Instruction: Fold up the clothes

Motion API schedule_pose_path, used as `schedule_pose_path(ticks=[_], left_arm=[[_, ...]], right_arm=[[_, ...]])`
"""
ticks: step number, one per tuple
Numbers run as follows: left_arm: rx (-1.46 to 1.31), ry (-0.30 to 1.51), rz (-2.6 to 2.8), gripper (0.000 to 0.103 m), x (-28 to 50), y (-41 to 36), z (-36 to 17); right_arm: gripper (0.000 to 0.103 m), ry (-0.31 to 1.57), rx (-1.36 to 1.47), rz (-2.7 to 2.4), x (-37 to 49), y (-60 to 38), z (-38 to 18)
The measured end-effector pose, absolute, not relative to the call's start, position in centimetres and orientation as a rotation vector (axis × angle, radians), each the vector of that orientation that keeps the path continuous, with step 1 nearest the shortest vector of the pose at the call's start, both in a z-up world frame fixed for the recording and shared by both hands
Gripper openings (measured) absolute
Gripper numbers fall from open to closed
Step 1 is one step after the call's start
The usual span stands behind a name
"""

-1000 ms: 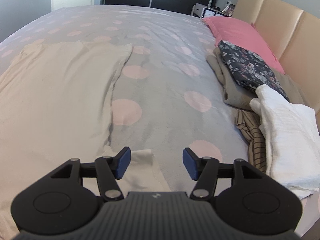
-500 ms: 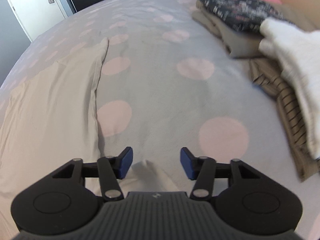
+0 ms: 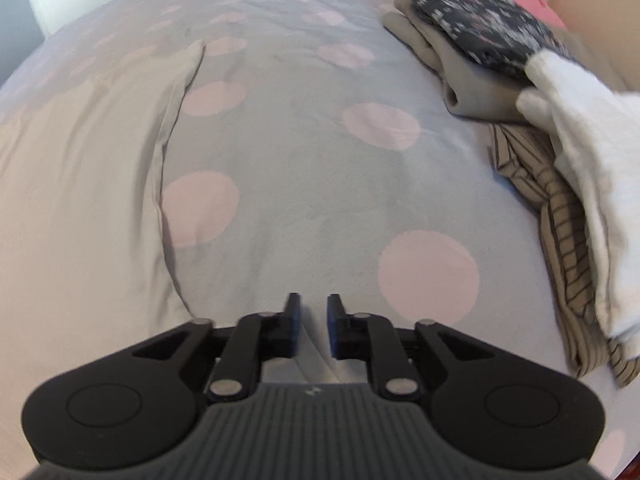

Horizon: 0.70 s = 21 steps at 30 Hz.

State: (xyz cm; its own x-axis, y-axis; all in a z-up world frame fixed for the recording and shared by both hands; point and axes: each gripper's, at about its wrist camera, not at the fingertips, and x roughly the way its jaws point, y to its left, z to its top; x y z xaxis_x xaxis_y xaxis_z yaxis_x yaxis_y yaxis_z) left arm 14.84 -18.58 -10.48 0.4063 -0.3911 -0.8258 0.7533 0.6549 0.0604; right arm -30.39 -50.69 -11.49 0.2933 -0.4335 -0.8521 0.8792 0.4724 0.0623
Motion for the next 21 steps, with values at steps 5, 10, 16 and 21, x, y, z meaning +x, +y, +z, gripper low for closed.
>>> schedule_pose_path(ticks=[5, 10, 16, 21], left_arm=[[0.437, 0.865, -0.773, 0.039, 16.0, -20.4, -9.5], [0.383, 0.84, -0.775, 0.039, 17.7, -23.4, -8.9], [0.288, 0.827, -0.807, 0.039, 21.3, -28.5, -9.5], [0.288, 0.83, -0.817, 0.039, 24.4, -33.9, -11.5]], right_arm=[[0.033, 0.82, 0.633, -0.9, -29.1, -52.3, -9.9], [0.032, 0.819, 0.526, -0.854, -25.2, -54.0, -8.9], [0.032, 0.794, 0.518, -0.843, -20.5, -58.5, -8.4], [0.032, 0.763, 0.517, -0.82, -16.3, -62.8, -8.5]])
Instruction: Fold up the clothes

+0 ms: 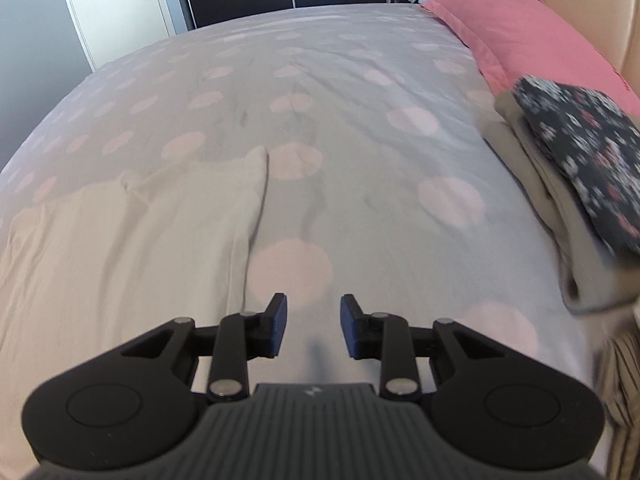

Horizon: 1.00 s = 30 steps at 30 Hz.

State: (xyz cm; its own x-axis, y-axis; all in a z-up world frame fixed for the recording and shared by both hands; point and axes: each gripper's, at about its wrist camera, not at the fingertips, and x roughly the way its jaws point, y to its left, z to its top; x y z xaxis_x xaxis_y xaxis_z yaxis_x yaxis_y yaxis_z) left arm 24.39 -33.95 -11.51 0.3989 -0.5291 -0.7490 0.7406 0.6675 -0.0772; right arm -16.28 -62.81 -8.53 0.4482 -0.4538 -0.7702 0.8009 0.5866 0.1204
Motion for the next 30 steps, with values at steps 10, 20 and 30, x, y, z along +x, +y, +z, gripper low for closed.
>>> schedule_pose_path(ticks=[10, 20, 30], left_arm=[[0.204, 0.939, -0.807, 0.036, 30.1, -40.5, -16.7], [0.261, 0.873, -0.807, 0.036, 30.4, -42.2, -18.5], [0.259, 0.849, -0.819, 0.037, 30.4, -42.0, -18.8]], right_arm=[[0.033, 0.653, 0.623, -0.792, -9.3, -70.9, -9.6], [0.032, 0.727, 0.536, -0.704, -1.3, -72.6, -11.7], [0.009, 0.851, 0.393, -0.777, 2.1, -73.4, -14.7]])
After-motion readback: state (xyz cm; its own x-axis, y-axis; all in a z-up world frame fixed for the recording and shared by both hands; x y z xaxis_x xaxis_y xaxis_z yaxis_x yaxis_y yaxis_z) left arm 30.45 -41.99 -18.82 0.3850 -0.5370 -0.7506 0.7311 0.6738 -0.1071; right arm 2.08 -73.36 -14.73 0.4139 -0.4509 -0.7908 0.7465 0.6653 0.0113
